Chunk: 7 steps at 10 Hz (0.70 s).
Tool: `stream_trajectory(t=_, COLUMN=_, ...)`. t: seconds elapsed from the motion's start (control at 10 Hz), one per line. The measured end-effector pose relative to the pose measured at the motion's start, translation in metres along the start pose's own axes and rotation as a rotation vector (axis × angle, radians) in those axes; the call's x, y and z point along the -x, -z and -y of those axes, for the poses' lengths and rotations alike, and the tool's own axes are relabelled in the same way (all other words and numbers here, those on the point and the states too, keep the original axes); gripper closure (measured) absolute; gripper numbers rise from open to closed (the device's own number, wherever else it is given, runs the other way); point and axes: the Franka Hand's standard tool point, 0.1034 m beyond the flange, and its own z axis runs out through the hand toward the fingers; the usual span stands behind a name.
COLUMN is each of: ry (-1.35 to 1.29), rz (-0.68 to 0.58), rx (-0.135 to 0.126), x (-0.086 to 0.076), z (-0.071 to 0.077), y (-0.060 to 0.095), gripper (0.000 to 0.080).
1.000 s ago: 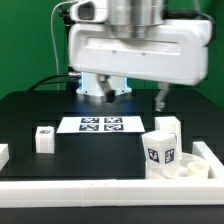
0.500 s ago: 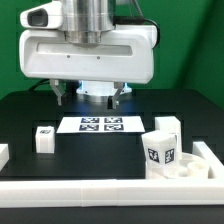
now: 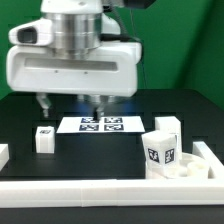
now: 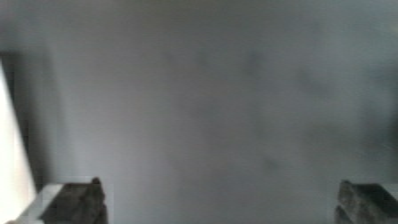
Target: Assemble stool
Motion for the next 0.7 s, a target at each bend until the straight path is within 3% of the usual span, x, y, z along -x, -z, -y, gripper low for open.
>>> stream_trajectory(t=0.2, ry=0.022, rz=0.013, rx=0.003, x=0.007, z=-0.026, y=-0.009, gripper=0.0150)
stream_trajectory(t=0.5, ry=0.031, rz=0.012, rx=0.002, x=0.006, z=-0.019, y=-0.009, gripper=0.0150)
stream_trajectory(t=0.6, ry=0.038, rz=0.016, rx=-0.007, x=0.008, z=-0.021, y=-0.011, gripper=0.0150)
stream_trajectory(t=0.7, ry=0.022, rz=0.033, rx=-0.050, x=0.017, z=-0.036, y=-0.019, gripper=0.0150)
